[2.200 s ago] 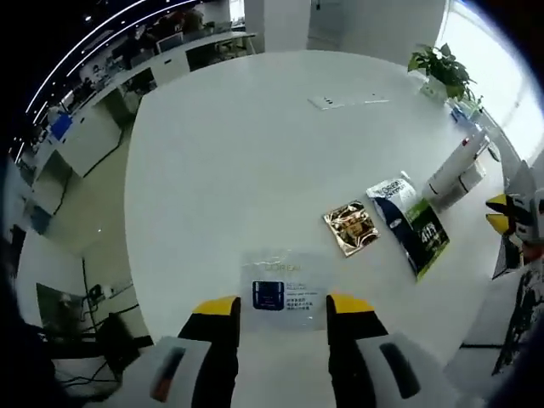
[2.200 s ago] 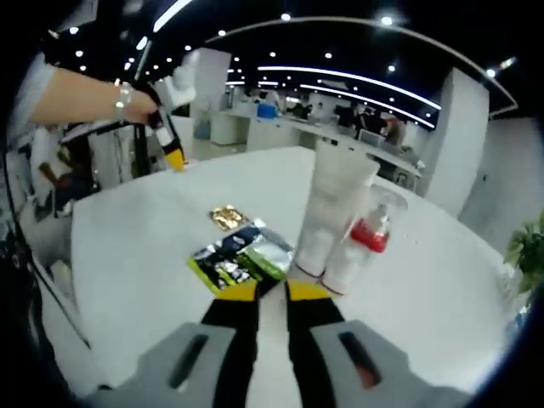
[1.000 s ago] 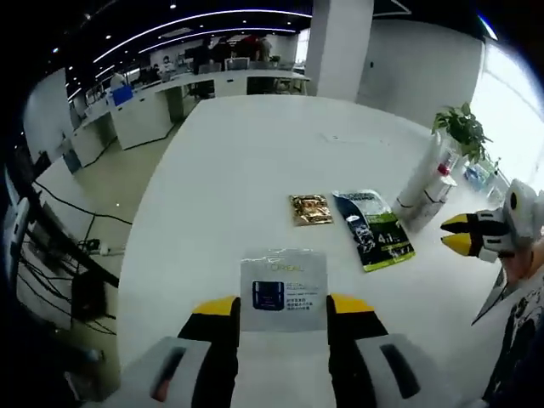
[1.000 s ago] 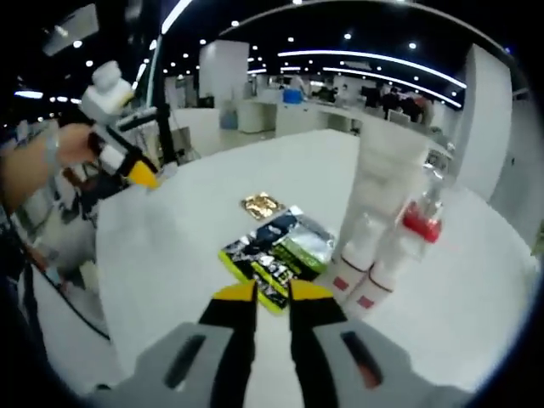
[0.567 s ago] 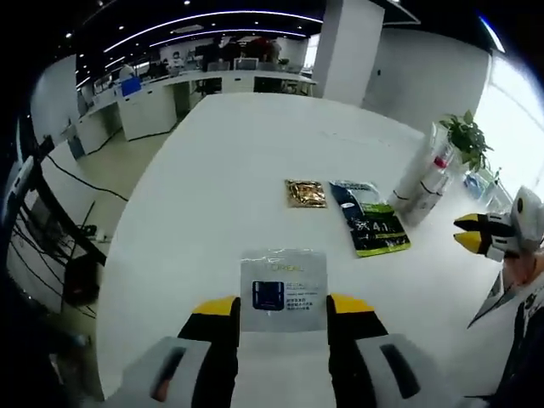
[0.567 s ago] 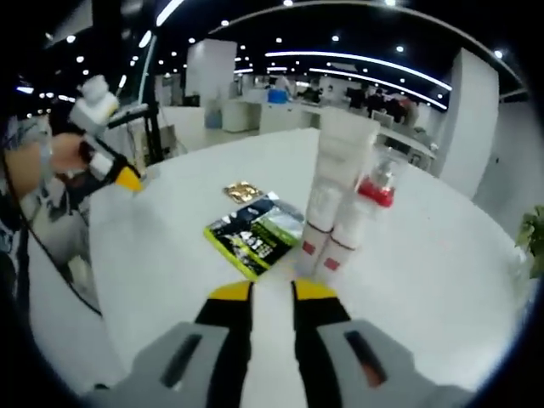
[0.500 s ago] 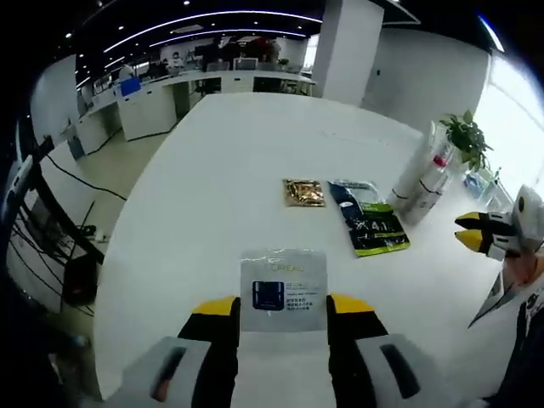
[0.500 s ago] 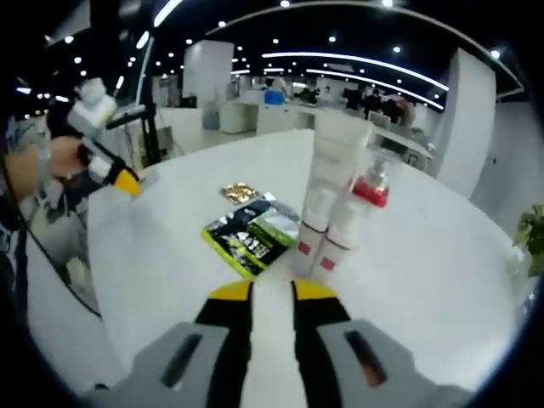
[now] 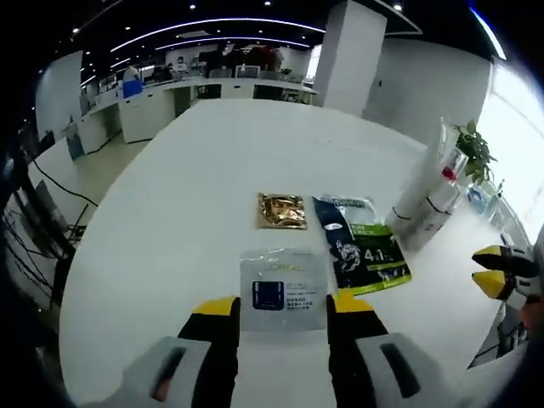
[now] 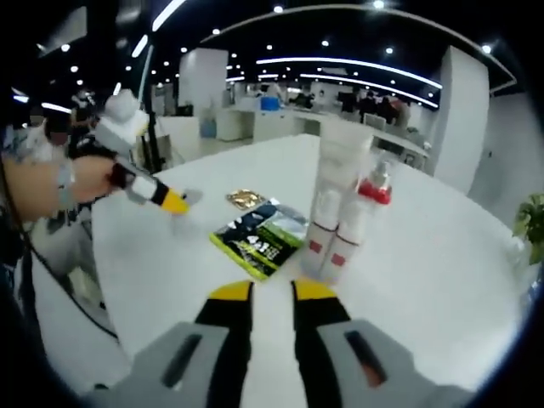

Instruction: Arrange the skincare products in the storage area until every visible bottle or jar stands upright without overlapping.

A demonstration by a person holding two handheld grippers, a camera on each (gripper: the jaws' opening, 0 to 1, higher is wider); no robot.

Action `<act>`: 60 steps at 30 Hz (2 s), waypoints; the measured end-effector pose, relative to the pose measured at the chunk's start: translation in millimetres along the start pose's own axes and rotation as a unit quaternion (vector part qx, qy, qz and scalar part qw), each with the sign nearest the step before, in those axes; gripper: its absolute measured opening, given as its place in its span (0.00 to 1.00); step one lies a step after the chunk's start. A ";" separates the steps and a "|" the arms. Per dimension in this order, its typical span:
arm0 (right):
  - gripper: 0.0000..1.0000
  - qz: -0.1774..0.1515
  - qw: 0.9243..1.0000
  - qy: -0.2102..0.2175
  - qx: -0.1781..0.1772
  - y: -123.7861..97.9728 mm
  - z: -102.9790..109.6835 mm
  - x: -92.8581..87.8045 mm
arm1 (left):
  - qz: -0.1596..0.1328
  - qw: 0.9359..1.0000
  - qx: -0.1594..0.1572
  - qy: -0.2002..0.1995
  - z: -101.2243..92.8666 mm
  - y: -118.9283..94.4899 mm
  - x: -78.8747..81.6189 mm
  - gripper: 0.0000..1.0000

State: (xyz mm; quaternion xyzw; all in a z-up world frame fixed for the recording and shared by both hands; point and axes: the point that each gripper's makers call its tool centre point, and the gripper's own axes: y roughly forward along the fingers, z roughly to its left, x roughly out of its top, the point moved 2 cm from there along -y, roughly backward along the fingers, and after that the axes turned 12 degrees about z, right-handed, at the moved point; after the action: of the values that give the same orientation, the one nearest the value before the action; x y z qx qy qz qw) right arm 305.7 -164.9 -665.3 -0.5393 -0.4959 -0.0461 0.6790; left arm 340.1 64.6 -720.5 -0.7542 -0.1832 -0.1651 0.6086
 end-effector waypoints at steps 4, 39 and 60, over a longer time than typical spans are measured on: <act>0.16 0.000 1.000 0.010 -0.015 -5.4 -9.4 -3.7 | 0.016 1.000 0.005 -0.008 -1.4 13.7 4.1 0.41; 0.16 0.021 0.999 0.019 -0.041 -8.3 -31.3 -20.2 | 0.050 0.998 0.036 -0.001 -11.3 36.0 3.4 0.42; 0.16 0.023 0.999 0.019 -0.040 -2.6 -35.1 -24.9 | 0.031 0.999 0.024 -0.008 -12.9 28.4 10.8 0.47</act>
State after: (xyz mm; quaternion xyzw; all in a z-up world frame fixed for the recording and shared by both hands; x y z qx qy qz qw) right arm 313.5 -205.1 -678.9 -0.5759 -0.4685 -0.0603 0.6672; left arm 362.7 47.4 -737.1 -0.7458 -0.1688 -0.1357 0.6300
